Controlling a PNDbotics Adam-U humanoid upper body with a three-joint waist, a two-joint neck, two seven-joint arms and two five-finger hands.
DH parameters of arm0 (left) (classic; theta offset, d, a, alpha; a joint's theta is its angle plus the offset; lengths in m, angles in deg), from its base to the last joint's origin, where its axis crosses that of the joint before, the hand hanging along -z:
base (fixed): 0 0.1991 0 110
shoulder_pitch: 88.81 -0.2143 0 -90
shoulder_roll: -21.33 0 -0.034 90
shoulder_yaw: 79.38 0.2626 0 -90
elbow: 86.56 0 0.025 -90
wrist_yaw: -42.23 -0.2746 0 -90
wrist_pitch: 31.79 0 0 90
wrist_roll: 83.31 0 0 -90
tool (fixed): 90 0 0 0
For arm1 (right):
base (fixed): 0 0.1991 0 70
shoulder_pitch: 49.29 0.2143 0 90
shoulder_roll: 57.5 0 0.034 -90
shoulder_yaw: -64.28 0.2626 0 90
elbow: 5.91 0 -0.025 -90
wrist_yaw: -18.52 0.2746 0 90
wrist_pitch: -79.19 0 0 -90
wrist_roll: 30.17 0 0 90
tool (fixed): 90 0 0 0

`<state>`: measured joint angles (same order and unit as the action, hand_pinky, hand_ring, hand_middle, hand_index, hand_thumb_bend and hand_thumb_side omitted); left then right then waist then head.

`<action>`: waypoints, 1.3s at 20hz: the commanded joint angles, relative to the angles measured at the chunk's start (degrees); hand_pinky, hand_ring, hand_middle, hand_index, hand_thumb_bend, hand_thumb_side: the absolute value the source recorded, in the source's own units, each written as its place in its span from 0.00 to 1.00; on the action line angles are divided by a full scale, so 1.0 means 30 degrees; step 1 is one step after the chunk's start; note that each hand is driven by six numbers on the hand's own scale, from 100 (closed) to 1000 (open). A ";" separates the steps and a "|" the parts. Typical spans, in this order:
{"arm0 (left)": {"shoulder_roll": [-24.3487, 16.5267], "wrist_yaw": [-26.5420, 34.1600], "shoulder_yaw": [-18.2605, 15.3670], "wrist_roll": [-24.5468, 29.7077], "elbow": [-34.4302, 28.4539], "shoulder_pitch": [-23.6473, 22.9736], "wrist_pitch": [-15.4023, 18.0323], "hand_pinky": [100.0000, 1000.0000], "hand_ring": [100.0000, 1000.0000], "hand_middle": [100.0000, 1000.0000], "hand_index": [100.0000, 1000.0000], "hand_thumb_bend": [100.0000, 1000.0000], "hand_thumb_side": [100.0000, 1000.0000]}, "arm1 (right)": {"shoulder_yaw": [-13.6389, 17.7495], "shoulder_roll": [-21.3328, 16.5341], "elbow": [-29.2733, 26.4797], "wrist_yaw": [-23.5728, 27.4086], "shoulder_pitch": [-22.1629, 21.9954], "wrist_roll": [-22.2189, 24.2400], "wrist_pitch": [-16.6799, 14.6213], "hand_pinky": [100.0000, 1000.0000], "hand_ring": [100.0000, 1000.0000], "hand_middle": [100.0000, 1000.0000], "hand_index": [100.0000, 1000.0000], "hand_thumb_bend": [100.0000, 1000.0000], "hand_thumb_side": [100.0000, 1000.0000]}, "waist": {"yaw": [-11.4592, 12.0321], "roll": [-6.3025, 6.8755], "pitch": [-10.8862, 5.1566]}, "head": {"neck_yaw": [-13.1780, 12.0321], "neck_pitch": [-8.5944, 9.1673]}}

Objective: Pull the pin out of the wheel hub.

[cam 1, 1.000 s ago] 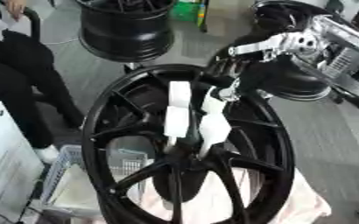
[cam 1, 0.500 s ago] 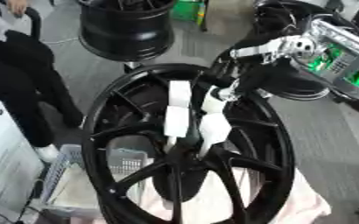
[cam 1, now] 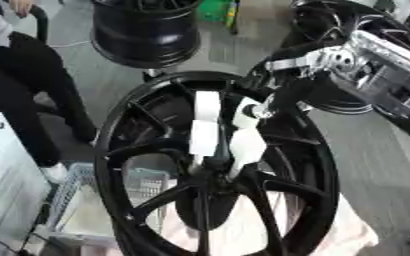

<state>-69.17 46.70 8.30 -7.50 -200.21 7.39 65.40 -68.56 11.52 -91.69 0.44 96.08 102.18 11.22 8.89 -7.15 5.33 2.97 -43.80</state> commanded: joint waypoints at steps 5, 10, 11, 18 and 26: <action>-0.0096 0.0112 -0.0004 0.0149 -0.0315 0.0245 0.0044 0.74 0.91 0.71 0.78 0.00 0.68 | 0.0514 -0.0040 0.0702 -0.0386 0.0106 -0.0193 -0.0291 0.85 0.89 0.83 0.91 0.21 0.55 | 0.0038 0.0130 -0.0046 | 0.0128 0.0072; -0.0049 0.0112 0.0009 0.0197 -0.0315 0.0254 0.0023 0.74 0.91 0.71 0.78 0.00 0.68 | 0.0475 0.0162 0.0743 -0.0292 0.0086 -0.0151 -0.0261 0.85 0.88 0.83 0.91 0.20 0.58 | 0.0095 0.0103 0.0053 | 0.0169 0.0142; -0.0047 0.0114 0.0009 0.0202 -0.0315 0.0266 0.0022 0.74 0.91 0.71 0.78 0.00 0.68 | 0.0469 0.0185 0.0754 -0.0281 0.0074 -0.0127 -0.0253 0.85 0.88 0.83 0.91 0.20 0.58 | 0.0107 0.0097 0.0069 | 0.0170 0.0153; -0.0053 0.0118 0.0001 0.0248 -0.0315 0.0298 0.0037 0.74 0.91 0.71 0.78 0.00 0.68 | 0.0426 0.0137 0.0830 -0.0435 -0.0149 0.0206 -0.0335 0.84 0.87 0.80 0.90 0.24 0.55 | 0.0138 0.0056 0.0109 | 0.0125 0.0171; 0.0026 0.0193 0.0011 0.0294 -0.0315 0.0333 0.0011 0.74 0.92 0.71 0.78 0.00 0.68 | 0.0478 0.0286 0.0660 -0.0445 -0.0180 0.0422 -0.0278 0.81 0.82 0.73 0.86 0.19 0.44 | 0.0131 0.0065 0.0105 | 0.0190 0.0247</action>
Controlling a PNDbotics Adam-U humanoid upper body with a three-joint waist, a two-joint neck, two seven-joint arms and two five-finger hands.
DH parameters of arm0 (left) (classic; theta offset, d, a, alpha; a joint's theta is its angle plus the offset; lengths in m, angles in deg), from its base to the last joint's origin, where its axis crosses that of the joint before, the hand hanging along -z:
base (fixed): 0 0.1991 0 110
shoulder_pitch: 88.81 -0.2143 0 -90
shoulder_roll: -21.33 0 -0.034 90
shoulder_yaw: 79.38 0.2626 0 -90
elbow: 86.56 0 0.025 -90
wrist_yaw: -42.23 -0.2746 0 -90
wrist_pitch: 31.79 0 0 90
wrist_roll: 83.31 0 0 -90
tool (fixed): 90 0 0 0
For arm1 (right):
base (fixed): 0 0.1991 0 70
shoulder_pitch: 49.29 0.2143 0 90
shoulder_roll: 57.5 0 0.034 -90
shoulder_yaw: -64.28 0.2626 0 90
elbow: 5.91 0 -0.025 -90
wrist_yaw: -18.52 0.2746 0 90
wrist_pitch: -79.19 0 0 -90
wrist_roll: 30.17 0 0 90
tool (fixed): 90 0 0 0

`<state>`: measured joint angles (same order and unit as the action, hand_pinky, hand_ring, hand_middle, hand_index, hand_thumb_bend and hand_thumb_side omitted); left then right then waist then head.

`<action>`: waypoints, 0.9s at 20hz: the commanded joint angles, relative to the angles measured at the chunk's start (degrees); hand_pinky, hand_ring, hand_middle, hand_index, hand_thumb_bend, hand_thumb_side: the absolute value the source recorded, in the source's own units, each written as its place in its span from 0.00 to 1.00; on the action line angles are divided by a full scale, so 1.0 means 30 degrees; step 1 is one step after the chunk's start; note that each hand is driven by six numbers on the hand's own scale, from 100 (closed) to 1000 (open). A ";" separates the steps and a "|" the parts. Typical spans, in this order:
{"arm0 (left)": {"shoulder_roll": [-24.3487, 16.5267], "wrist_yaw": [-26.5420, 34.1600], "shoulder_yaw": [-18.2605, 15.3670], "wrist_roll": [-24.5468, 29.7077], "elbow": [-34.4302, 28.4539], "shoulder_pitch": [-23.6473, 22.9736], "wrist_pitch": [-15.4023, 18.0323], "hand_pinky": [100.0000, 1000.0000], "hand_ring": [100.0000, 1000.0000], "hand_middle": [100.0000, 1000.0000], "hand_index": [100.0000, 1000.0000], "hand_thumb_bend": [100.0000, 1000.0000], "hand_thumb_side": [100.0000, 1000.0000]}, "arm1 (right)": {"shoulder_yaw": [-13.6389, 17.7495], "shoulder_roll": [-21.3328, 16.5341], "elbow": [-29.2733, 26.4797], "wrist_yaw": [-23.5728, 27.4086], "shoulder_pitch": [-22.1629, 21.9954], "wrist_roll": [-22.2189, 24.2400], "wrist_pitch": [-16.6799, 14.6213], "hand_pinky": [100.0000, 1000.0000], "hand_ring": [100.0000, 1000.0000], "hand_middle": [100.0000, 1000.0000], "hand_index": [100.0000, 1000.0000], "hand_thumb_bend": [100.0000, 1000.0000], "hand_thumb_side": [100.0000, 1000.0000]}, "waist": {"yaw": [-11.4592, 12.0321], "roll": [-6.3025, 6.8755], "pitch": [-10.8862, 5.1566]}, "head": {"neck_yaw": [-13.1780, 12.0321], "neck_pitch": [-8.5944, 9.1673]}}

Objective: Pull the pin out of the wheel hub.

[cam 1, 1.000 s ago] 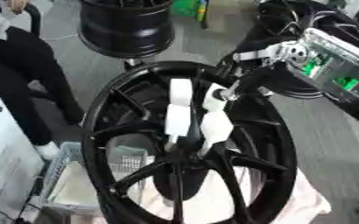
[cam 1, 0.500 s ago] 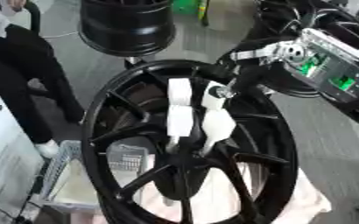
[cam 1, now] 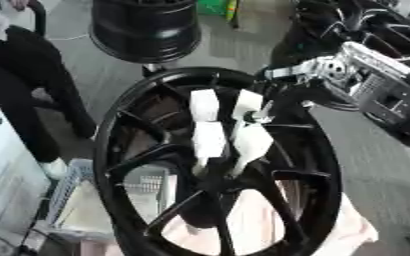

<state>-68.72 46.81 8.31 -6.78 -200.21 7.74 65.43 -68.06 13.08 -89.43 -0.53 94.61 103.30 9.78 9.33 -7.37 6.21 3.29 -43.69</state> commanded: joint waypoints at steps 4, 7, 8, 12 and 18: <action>-0.0091 0.0167 0.0010 0.0069 -0.0315 0.0173 -0.0017 0.74 0.92 0.71 0.78 0.01 0.68 | 0.0322 -0.0127 -0.0011 0.0100 0.0278 -0.0334 0.0494 0.80 0.81 0.70 0.83 0.15 0.39 | 0.0008 0.0116 -0.0157 | 0.0134 0.0238; -0.0087 0.0174 -0.0015 0.0049 -0.0315 0.0156 -0.0034 0.74 0.92 0.71 0.78 0.01 0.68 | 0.0482 -0.0013 0.0089 0.0375 0.0215 -0.0943 0.0890 0.78 0.78 0.61 0.76 0.04 0.32 | 0.0036 0.0123 -0.0143 | 0.0142 0.0238; -0.0084 0.0175 -0.0026 0.0032 -0.0315 0.0151 -0.0040 0.74 0.92 0.71 0.78 0.01 0.68 | 0.0551 0.0023 0.0103 0.0588 0.0201 -0.1324 0.1109 0.78 0.77 0.56 0.72 0.00 0.30 | 0.0042 0.0126 -0.0141 | 0.0145 0.0243; -0.0046 0.0170 -0.0024 0.0057 -0.0315 0.0103 -0.0091 0.74 0.92 0.71 0.78 0.01 0.68 | 0.0703 0.0139 -0.0060 0.2177 0.0221 -0.3198 0.1974 0.76 0.74 0.46 0.62 0.00 0.15 | 0.0043 0.0127 -0.0132 | 0.0124 0.0255; -0.0037 0.0178 -0.0067 0.0064 -0.0315 0.0062 -0.0195 0.74 0.92 0.71 0.78 0.01 0.68 | 0.1006 -0.0199 -0.0726 0.4899 0.0303 -0.5414 0.2477 0.74 0.69 0.38 0.53 0.00 0.05 | 0.0038 0.0142 -0.0165 | 0.0100 0.0240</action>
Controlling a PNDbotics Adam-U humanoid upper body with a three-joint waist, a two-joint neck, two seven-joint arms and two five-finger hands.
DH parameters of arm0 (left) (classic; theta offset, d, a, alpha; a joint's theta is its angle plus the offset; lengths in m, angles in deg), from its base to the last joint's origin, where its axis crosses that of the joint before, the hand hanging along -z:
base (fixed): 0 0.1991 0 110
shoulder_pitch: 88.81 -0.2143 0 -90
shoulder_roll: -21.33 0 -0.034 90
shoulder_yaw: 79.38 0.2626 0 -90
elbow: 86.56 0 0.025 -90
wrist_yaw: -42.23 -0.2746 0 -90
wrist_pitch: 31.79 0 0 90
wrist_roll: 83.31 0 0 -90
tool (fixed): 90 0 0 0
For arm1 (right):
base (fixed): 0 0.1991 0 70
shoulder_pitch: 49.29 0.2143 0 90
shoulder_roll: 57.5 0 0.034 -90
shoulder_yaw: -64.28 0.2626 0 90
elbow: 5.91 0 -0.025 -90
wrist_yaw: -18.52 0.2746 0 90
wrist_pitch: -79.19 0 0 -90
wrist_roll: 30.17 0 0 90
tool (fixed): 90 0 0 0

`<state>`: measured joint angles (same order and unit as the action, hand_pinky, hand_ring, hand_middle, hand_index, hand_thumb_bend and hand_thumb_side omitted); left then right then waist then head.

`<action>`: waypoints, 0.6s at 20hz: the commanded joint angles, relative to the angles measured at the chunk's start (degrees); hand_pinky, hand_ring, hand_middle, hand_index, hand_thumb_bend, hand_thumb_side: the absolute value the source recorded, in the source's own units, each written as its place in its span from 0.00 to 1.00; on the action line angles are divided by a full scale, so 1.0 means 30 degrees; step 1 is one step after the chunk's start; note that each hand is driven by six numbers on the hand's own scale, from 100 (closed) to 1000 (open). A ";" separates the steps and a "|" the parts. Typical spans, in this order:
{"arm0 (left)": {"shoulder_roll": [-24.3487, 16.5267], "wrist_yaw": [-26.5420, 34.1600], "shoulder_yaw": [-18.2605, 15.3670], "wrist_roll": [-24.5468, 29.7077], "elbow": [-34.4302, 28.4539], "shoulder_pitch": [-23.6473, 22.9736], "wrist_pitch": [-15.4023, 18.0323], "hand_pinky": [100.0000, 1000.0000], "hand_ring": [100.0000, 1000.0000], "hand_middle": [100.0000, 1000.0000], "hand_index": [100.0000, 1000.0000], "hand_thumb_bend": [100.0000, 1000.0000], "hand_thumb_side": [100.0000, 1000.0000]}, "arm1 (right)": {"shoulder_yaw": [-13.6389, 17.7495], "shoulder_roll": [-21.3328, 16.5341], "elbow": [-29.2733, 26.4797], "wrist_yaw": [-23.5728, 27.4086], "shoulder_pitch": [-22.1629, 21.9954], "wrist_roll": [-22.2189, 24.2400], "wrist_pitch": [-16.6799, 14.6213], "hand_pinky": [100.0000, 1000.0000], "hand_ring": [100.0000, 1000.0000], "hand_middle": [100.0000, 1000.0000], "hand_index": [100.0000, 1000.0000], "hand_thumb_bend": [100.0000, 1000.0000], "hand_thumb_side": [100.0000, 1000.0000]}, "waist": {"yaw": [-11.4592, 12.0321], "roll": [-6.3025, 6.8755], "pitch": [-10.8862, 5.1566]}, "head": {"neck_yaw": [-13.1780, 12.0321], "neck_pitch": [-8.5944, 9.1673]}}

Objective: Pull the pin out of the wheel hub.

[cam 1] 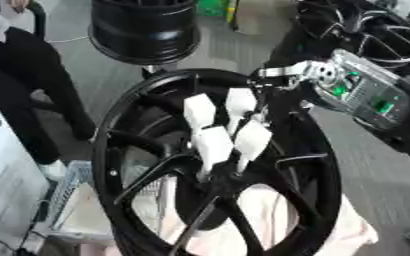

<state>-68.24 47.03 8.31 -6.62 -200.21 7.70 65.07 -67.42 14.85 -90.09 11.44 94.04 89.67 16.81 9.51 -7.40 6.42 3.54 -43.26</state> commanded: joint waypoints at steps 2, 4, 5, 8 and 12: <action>-0.0192 0.0101 -0.0073 0.0031 -0.0315 0.0052 -0.0103 0.74 0.92 0.71 0.78 0.01 0.68 | 0.1261 -0.1223 -0.0985 0.1770 0.0631 -0.1346 0.0015 0.74 0.68 0.37 0.52 0.00 0.01 | -0.0061 0.0168 -0.0273 | 0.0006 0.0079; -0.0230 0.0107 -0.0088 0.0040 -0.0315 0.0075 -0.0100 0.74 0.92 0.71 0.78 0.01 0.68 | 0.2051 -0.1669 -0.1348 0.2499 0.0777 -0.1898 -0.0045 0.74 0.66 0.35 0.51 0.00 0.00 | -0.0123 0.0202 -0.0324 | -0.0032 0.0063; -0.0262 0.0105 -0.0098 0.0040 -0.0315 0.0099 -0.0081 0.74 0.92 0.71 0.78 0.01 0.68 | 0.2522 -0.1874 -0.1470 0.2857 0.0840 -0.2168 -0.0043 0.74 0.65 0.34 0.50 0.00 0.00 | -0.0156 0.0220 -0.0352 | -0.0053 0.0059; -0.0370 0.0100 -0.0127 0.0017 -0.0315 0.0128 -0.0057 0.74 0.92 0.71 0.78 0.00 0.68 | 0.3911 -0.2609 -0.1857 0.3792 0.0945 -0.2904 -0.0044 0.73 0.64 0.34 0.50 0.00 0.00 | -0.0283 0.0262 -0.0420 | -0.0144 0.0043; -0.0581 0.0039 -0.0167 -0.0036 -0.0315 0.0153 0.0006 0.74 0.92 0.71 0.78 0.00 0.67 | 0.5990 -0.4350 -0.2332 0.4790 0.0234 -0.3924 -0.0140 0.73 0.64 0.34 0.50 0.00 0.00 | -0.0530 0.0328 -0.0466 | -0.0395 0.0041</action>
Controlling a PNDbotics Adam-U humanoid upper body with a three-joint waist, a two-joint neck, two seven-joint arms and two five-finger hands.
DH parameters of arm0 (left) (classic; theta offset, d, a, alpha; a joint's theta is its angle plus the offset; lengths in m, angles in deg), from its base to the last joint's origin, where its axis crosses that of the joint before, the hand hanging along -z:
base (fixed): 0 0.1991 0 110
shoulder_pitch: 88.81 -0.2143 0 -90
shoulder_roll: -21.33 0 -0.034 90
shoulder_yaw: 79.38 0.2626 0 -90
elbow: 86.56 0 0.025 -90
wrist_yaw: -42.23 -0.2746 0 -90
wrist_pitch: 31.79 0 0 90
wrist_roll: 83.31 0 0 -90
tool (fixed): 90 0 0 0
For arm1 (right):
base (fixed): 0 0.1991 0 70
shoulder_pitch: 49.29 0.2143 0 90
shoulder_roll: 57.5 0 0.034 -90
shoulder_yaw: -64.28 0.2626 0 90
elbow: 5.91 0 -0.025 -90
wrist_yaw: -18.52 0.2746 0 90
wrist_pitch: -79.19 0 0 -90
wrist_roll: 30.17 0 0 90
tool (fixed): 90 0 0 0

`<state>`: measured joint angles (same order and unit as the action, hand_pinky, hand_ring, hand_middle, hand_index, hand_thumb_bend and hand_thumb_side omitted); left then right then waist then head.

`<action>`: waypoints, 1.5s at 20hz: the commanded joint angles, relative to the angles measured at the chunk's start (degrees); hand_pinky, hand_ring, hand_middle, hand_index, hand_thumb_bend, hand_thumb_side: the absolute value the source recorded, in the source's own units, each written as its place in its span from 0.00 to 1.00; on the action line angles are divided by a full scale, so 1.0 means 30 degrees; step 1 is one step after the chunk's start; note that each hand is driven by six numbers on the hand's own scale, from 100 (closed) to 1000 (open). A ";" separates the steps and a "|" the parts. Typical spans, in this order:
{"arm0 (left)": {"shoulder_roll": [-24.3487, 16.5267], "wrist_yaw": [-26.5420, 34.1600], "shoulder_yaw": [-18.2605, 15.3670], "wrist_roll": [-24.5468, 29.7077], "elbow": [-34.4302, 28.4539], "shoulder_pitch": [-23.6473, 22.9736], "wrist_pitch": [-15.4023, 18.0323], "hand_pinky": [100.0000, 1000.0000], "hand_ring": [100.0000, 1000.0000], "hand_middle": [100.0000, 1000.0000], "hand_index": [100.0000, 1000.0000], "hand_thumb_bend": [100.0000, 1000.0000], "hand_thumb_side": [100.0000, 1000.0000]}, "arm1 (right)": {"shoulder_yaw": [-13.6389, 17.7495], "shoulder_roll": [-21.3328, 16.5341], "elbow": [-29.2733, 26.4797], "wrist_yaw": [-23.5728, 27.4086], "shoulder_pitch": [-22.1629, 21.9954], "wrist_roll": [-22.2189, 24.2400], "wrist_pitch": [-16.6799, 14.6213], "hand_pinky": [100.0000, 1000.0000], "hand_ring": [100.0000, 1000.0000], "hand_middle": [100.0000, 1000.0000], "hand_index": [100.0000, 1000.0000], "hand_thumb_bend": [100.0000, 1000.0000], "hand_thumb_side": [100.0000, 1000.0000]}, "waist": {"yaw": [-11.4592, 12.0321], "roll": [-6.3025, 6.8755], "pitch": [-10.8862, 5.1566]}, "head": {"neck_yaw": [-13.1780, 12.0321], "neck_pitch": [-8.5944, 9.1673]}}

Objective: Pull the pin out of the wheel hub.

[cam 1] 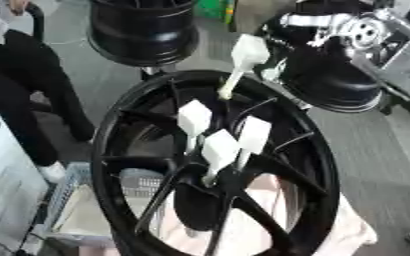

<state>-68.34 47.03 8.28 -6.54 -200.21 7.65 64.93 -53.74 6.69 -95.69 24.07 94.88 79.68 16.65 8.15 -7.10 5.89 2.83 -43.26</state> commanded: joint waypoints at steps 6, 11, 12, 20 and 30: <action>-0.0765 -0.0124 -0.0258 -0.0206 -0.0315 0.0315 0.0276 0.74 0.92 0.71 0.79 0.00 0.67 | 0.4749 -0.5738 0.1002 -0.0073 -0.4550 -0.2429 -0.1182 0.74 0.65 0.36 0.52 0.00 0.00 | -0.0314 0.0293 -0.0183 | -0.0438 0.0139; -0.0730 -0.0153 -0.0244 -0.0242 -0.0315 0.0410 0.0364 0.74 0.92 0.71 0.79 0.00 0.67 | 0.6640 -0.6685 0.3958 -0.0634 -0.6817 -0.3749 -0.2234 0.74 0.65 0.37 0.53 0.00 0.00 | -0.0352 0.0404 -0.0079 | -0.0556 0.0240; -0.0720 -0.0158 -0.0223 -0.0220 -0.0315 0.0428 0.0363 0.74 0.92 0.71 0.79 0.00 0.67 | 0.6784 -0.6672 0.4669 -0.0987 -0.6860 -0.3848 -0.2465 0.74 0.65 0.37 0.53 0.00 0.00 | -0.0352 0.0426 -0.0068 | -0.0537 0.0272; -0.0639 -0.0162 -0.0180 -0.0152 -0.0315 0.0408 0.0287 0.74 0.92 0.71 0.78 0.00 0.67 | 0.6853 -0.5780 1.0127 -0.4498 -0.5693 -0.3386 -0.4048 0.77 0.71 0.46 0.61 0.00 0.00 | -0.0286 0.0448 -0.0096 | -0.0458 0.0415; -0.0525 -0.0130 -0.0191 -0.0104 -0.0315 0.0237 0.0217 0.74 0.92 0.72 0.78 0.00 0.67 | 0.7389 -0.4643 1.3291 -0.7927 -0.4141 -0.1838 -0.6800 0.86 0.88 0.86 0.91 0.00 0.49 | -0.0353 0.0444 -0.0127 | -0.0568 0.0289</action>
<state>-69.25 46.71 7.94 -6.95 -200.20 8.13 65.64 -32.66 -5.42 -56.20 1.19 81.36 74.01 -2.93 7.18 -5.97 6.24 1.27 -42.69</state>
